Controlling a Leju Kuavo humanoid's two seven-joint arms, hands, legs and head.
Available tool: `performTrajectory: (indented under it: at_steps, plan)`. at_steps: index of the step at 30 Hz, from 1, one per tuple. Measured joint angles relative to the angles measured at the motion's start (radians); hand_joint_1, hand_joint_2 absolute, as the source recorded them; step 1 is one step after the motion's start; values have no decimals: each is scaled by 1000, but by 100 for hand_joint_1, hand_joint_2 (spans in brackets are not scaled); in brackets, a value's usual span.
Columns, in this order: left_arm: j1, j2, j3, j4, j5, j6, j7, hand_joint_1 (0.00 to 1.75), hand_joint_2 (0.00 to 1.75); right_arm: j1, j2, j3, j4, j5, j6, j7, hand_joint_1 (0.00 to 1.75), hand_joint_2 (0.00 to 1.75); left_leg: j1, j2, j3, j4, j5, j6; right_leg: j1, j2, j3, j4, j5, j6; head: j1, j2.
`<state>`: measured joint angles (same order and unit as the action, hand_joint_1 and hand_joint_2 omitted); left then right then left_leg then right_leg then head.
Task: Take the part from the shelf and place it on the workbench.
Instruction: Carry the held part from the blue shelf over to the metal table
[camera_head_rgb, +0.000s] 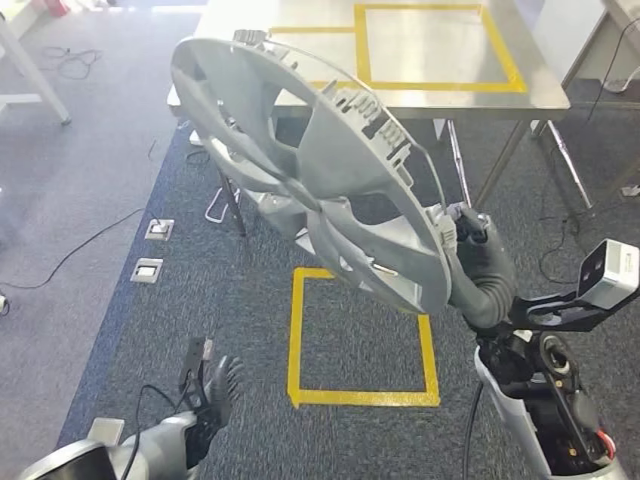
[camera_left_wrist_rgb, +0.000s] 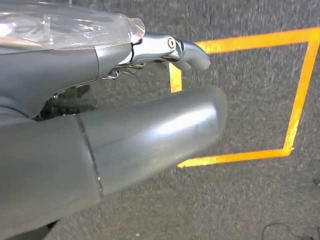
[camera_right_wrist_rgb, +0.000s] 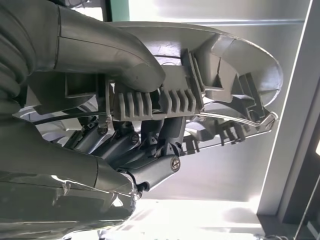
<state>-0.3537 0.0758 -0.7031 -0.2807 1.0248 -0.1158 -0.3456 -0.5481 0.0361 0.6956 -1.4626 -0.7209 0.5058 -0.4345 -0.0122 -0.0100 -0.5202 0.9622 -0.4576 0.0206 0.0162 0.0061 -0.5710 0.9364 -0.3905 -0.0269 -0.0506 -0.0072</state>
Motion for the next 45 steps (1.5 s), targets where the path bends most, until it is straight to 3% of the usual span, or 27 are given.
performTrajectory:
  at_steps: [2,5,6,7,8,10,12,16,17,20,21,22,23,25,27,30,32,33,36,37,38,40,42,45]
  plan:
    - [-4,0,0,0,0,0,0,0,0,-2,-1,0,-3,0,0,1,175,175,2,1,-25,59,-17,-11,-8,-1,28,-20,-1,-3,-2,0]
    - [-4,3,-1,0,1,0,0,0,0,-4,-1,-1,-4,0,-1,0,175,175,19,2,-151,240,-74,-33,-15,-1,47,-26,-15,-1,-5,0]
    - [-1,4,-1,0,2,0,0,0,0,-3,-2,-1,-4,0,0,0,175,175,25,2,-185,271,-79,-40,-18,0,53,-25,-22,2,-6,0]
    - [1,4,-1,0,2,0,0,0,0,-3,-2,-1,-4,0,0,0,175,175,32,3,-201,263,-63,-48,-21,1,60,-24,-31,7,-7,0]
    - [2,5,-1,0,3,0,0,0,0,-3,-2,-1,-4,0,0,0,175,175,38,4,-196,219,-25,-55,-26,1,69,-20,-41,12,-7,0]
    - [1,6,-1,0,6,-1,-1,0,0,-3,-2,0,-4,2,0,0,175,175,47,9,-158,82,68,-68,-34,2,84,-7,-66,28,-9,0]
    - [1,7,-1,0,7,-1,-1,0,0,-4,-2,0,-4,2,2,-2,175,175,46,12,-136,8,101,-61,-35,2,87,4,-87,45,-12,0]
    - [2,8,-2,0,8,-1,-3,0,0,-6,-3,0,-5,5,2,-4,175,175,40,8,-122,8,87,-23,-38,-1,84,32,-107,67,-9,0]
    - [0,8,-2,0,9,-1,-4,0,0,-6,-3,0,-5,5,2,-4,175,175,39,6,-112,7,82,-16,-39,-3,63,75,-117,69,-6,0]
    - [0,10,-2,0,9,-1,-4,0,0,-6,-4,0,-5,6,3,-4,175,175,31,4,-85,6,58,-3,-36,-4,-67,287,-183,68,1,0]
    - [0,10,-2,0,9,-1,-4,0,0,-5,-5,1,-5,6,3,-4,175,175,28,2,-75,6,50,0,-35,-4,-102,327,-198,66,2,0]
    - [1,10,-2,0,9,-1,-4,0,0,-5,-5,1,-5,6,3,-4,175,175,24,0,-63,6,40,1,-33,-4,-120,330,-194,62,2,0]
    - [1,9,-2,0,10,-1,-4,0,0,-5,-6,1,-5,6,3,-4,175,175,20,-2,-49,6,31,2,-30,-4,-120,297,-167,56,2,0]
    - [0,9,-2,0,11,-1,-4,0,0,-6,-6,1,-5,6,3,-4,175,175,16,-5,-19,5,10,1,-19,-2,-90,164,-60,36,4,0]
    - [-2,8,-2,0,12,-2,-4,0,0,-8,-7,1,-4,5,3,-5,175,175,15,-9,-5,2,-5,-6,-7,-2,-60,60,6,19,5,0]
    - [-3,7,-3,0,13,-4,-4,0,0,-11,-7,2,-5,6,5,-8,175,175,17,-8,5,2,-13,-20,-3,-2,-30,17,9,8,6,0]
    - [-6,7,-3,0,14,-4,-4,0,0,-11,-7,2,-4,9,7,-11,175,175,19,-3,-8,46,-25,-27,-8,-3,0,-2,7,1,5,0]
    - [-7,7,-3,0,15,-4,-4,0,0,-11,-7,2,-4,11,8,-14,175,175,20,-1,-38,98,-39,-31,-9,-3,11,-8,5,-2,4,0]
    - [-5,11,-3,0,16,-3,-4,0,0,-10,-7,3,-1,14,13,-21,175,175,25,1,-170,273,-94,-43,-10,-1,28,-10,-13,-5,2,0]
    - [-2,12,-3,0,16,-3,-4,0,0,-10,-7,3,1,16,15,-21,175,175,27,1,-196,283,-92,-46,-10,0,37,-9,-21,-4,1,0]
    - [-1,13,-3,0,16,-3,-4,0,0,-10,-8,3,3,18,17,-21,175,175,29,2,-202,257,-67,-48,-11,2,47,-8,-31,-1,1,0]
    - [-1,15,-3,0,17,-3,-4,0,0,-10,-7,4,9,23,24,-20,175,175,31,5,-172,121,40,-50,-13,2,68,-2,-54,6,0,0]
    - [-1,17,-3,0,18,-4,-5,0,0,-10,-7,5,13,25,29,-19,175,175,29,9,-145,16,106,-44,-11,4,78,6,-76,18,1,0]
    - [0,19,-4,0,18,-5,-5,0,0,-8,-7,6,16,25,28,-16,175,175,27,8,-134,-4,109,-24,-8,5,87,10,-96,34,-1,0]
